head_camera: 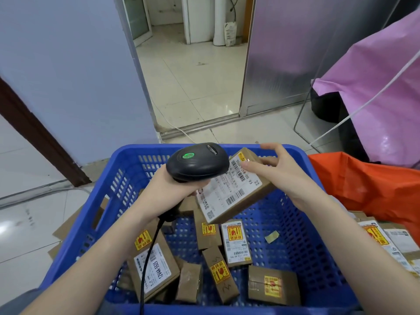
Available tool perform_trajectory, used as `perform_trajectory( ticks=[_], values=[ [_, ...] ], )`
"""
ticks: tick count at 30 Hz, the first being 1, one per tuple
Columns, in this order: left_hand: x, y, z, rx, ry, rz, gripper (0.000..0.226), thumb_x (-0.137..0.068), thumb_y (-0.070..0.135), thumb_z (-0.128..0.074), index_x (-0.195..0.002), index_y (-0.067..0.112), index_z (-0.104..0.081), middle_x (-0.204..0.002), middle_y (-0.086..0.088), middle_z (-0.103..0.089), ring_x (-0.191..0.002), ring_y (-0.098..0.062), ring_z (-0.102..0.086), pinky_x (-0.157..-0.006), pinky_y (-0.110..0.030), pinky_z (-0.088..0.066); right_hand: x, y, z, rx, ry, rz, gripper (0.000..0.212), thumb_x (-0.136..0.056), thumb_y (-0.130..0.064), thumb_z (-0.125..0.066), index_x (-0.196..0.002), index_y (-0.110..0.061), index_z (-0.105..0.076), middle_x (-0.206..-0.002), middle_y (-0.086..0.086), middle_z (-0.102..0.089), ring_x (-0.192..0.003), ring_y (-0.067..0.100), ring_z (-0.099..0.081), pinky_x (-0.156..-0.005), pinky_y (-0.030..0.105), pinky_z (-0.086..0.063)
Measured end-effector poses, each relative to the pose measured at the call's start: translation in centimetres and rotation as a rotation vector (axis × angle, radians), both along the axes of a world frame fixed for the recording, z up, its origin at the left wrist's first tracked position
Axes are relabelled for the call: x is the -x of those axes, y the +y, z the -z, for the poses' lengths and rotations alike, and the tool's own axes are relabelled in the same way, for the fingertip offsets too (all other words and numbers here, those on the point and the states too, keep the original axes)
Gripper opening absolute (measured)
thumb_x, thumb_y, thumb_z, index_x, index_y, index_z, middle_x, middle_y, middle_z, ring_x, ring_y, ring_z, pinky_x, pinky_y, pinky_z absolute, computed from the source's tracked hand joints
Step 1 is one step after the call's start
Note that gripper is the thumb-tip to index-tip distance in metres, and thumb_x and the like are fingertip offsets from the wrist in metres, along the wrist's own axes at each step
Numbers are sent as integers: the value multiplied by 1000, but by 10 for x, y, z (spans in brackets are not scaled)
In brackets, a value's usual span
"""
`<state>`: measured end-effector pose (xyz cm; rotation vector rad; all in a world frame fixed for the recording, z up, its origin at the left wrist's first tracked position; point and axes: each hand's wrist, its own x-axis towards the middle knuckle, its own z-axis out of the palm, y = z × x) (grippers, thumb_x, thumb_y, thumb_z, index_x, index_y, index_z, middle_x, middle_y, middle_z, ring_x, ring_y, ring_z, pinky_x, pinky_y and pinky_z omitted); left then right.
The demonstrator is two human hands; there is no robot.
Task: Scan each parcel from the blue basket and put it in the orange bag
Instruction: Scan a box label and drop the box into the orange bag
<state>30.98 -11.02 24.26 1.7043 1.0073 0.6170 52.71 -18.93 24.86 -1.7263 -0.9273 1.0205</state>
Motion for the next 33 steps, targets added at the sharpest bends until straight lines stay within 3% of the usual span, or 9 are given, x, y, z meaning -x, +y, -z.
perform_trajectory(
  ticks=[3,7,13,20,24,33],
  values=[
    [2,-2,-1,-4,9,14,19,-75,29,-77,-89,23,-66,-58,9,-64,-57,1,-58,-58,-14,-48,-1,2,5,11,-37,47,72,-77,-47,-72,-136,-27,-35,-121,3,-59,-100,16,-62,-68,21,-42],
    [3,-3,1,-45,51,19,17,-76,29,-76,-88,28,-64,-58,15,-65,-57,4,-59,-56,-12,-46,0,3,8,20,-49,86,65,-83,-47,-66,-136,-26,-34,-117,4,-58,-92,12,-61,-61,19,-39],
    [1,-6,-1,-50,26,16,19,-77,30,-76,-92,31,-64,-60,20,-66,-60,6,-61,-56,-8,-45,-2,4,8,20,-56,118,66,-84,-46,-65,-137,-25,-33,-114,4,-58,-93,15,-61,-63,21,-42],
    [1,-7,-1,-34,24,80,22,-79,23,-75,-97,27,-63,-57,13,-64,-56,2,-58,-57,-13,-47,-2,5,10,29,-56,127,66,-85,-46,-65,-138,-25,-32,-116,4,-53,-98,18,-59,-64,20,-40],
    [1,-7,0,-47,50,102,22,-80,23,-74,-97,27,-63,-57,14,-65,-55,2,-59,-56,-12,-46,-4,4,12,26,-70,105,61,-89,-40,-61,-140,-24,-31,-105,-1,-53,-85,4,-55,-60,16,-36],
    [2,-5,-1,-57,76,118,11,-80,23,-73,-89,24,-65,-52,3,-60,-52,-2,-55,-56,-15,-47,-5,5,11,33,-83,103,63,-89,-42,-61,-141,-25,-30,-118,2,-53,-87,8,-56,-58,16,-37]
  ],
)
